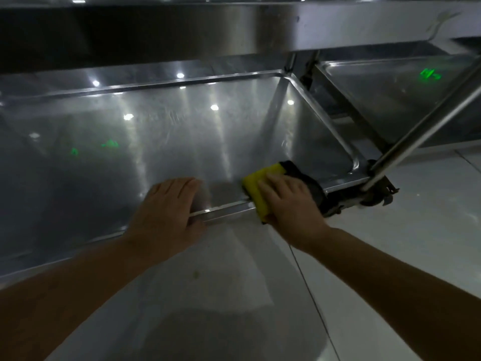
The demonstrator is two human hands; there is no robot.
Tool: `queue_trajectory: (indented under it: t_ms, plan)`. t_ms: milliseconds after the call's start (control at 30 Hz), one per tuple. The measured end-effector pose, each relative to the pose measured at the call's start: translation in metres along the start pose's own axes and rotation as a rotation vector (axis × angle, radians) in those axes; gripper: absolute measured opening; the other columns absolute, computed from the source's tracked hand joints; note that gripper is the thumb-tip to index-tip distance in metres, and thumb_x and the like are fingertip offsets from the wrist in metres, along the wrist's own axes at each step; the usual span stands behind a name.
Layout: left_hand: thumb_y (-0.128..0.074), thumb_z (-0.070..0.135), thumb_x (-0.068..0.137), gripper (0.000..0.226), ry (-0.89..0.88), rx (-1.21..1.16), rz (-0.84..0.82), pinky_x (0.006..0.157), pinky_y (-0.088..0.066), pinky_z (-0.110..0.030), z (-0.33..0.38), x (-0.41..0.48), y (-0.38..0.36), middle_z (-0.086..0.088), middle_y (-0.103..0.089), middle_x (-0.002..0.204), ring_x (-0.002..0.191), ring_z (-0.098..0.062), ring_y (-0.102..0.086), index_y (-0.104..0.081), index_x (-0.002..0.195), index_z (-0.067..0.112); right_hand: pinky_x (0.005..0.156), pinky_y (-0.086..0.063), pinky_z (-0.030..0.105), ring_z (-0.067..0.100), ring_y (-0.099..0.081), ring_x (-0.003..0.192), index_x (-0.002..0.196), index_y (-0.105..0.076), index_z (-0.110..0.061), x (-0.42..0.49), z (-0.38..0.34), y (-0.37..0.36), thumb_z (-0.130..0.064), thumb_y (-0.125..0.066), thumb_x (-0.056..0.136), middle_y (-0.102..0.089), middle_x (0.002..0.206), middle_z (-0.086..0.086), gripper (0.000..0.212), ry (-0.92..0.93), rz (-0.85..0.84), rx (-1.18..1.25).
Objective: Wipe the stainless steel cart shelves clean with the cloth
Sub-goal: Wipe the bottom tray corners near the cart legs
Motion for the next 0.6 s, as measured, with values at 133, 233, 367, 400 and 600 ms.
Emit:
queue_trajectory:
  t_ms: [133,233,367,400,600]
  plan:
    - [-0.039,0.032,0.073,0.065,0.060,0.023,-0.046,0.094,-0.032,-0.043,-0.023,-0.010,0.003,-0.021,-0.057,0.120,0.106,-0.038,-0.053,-0.051,0.128,-0.002,0.104,-0.036,0.046,0.037,-0.047,0.124,0.137,-0.049,-0.011,0.028,-0.081,-0.006,-0.031,-0.074,0.067,-0.047,0.140,0.017,0.076,0.169,-0.047,0.148]
    - [-0.033,0.028,0.078,0.061,0.123,0.020,-0.041,0.095,-0.033,-0.044,-0.033,-0.004,0.004,-0.022,-0.056,0.119,0.107,-0.039,-0.054,-0.049,0.129,-0.001,0.112,-0.025,0.045,0.034,-0.034,0.136,0.144,-0.038,-0.012,0.038,-0.092,-0.007,-0.037,-0.066,0.075,-0.034,0.151,0.015,0.078,0.253,-0.102,0.206]
    - [-0.035,0.028,0.077,0.055,0.142,0.001,0.043,0.091,-0.029,-0.040,-0.026,0.012,0.005,-0.022,-0.058,0.113,0.103,-0.031,-0.044,-0.050,0.124,0.001,0.114,-0.026,0.044,0.034,-0.038,0.136,0.144,-0.041,-0.009,0.040,-0.038,-0.009,-0.051,-0.038,0.074,-0.035,0.150,0.019,0.081,0.194,-0.138,0.226]
    - [-0.036,0.028,0.078,0.054,0.149,-0.006,0.056,0.090,-0.029,-0.040,-0.024,0.015,0.004,-0.021,-0.058,0.112,0.103,-0.031,-0.043,-0.050,0.123,0.002,0.115,-0.023,0.042,0.034,-0.037,0.137,0.144,-0.039,-0.009,0.042,-0.014,-0.009,-0.053,-0.031,0.073,-0.034,0.151,0.019,0.084,0.133,-0.155,0.211]
    - [-0.032,0.034,0.080,0.055,0.223,-0.037,0.019,0.090,-0.039,-0.047,-0.019,0.016,-0.012,-0.017,-0.058,0.114,0.104,-0.036,-0.052,-0.054,0.121,0.004,0.117,-0.002,0.034,0.024,-0.002,0.148,0.153,-0.008,-0.016,0.056,0.129,0.001,-0.046,-0.036,0.096,0.000,0.161,0.007,0.071,-0.334,-0.309,0.099]
Point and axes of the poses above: each hand's wrist, its own x-axis towards the middle knuckle, its own y-axis out of the back of the hand, z = x × y, the point moved 3 cm from there along x, towards the middle knuckle
